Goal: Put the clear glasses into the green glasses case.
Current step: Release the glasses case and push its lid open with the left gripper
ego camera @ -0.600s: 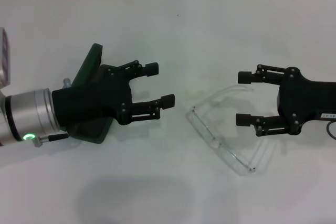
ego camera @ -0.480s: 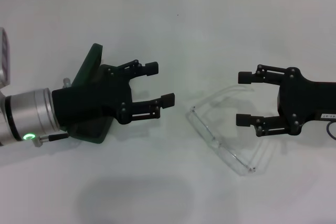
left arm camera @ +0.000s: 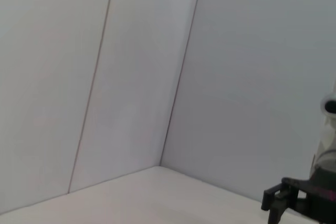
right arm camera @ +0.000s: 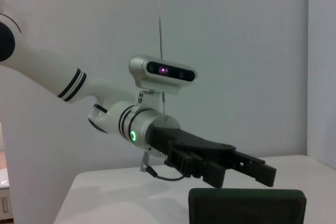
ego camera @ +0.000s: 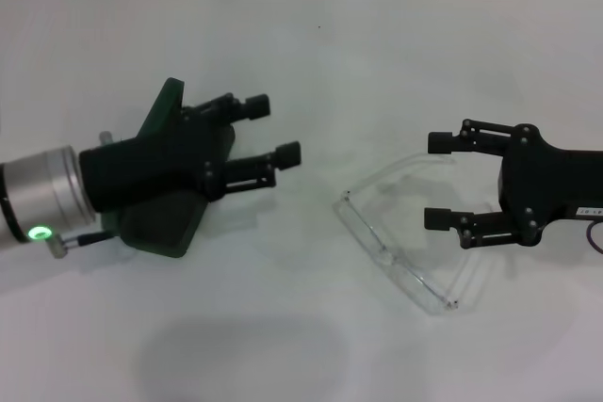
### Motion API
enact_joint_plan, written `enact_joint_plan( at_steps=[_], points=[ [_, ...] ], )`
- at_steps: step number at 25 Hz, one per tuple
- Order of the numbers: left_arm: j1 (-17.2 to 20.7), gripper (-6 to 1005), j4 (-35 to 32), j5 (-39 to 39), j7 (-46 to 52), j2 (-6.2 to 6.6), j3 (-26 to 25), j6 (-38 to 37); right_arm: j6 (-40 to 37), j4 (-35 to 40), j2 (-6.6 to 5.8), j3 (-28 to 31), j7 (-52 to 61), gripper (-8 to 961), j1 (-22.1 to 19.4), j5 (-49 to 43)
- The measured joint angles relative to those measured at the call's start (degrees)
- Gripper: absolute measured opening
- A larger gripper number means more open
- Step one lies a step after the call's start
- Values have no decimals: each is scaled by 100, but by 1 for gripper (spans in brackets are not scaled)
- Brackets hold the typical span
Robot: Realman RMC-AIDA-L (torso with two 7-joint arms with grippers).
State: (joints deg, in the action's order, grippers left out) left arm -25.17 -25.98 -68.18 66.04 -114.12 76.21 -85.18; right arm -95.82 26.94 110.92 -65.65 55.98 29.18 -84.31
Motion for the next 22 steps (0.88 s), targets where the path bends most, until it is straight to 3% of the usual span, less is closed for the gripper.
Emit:
enact_joint_plan(
  at_steps=[4,7,9,12,14,16,22],
  points=[
    [119,876,-894,-536,1177,208,-211,67,-1,2,-5,-8,0,853,-1,-7],
    [385,875,-2058,-1436,2304,245,-710,233,-1,4,-17,-13,0,854,-1,-7],
    [569,875,-2948,-2356,3111,103,-1245,352,-2,5,-19,-20,0,854,-1,-7],
    [694,875,-3686,-3311,3793,-177,-1784,383,-4,10,-20,-30,0,854,-1,-7],
    [732,875,-3994,-3958,4070,-407,-2095,389,-5,14,-18,-35,-1,854,0,-7],
    [731,875,-4068,-4354,4165,-522,-2241,416,-5,18,-11,-36,-5,853,0,-7],
    [660,875,-3901,-4749,4410,-536,-2274,634,-7,32,0,-35,-64,853,-1,-6]
  ],
)
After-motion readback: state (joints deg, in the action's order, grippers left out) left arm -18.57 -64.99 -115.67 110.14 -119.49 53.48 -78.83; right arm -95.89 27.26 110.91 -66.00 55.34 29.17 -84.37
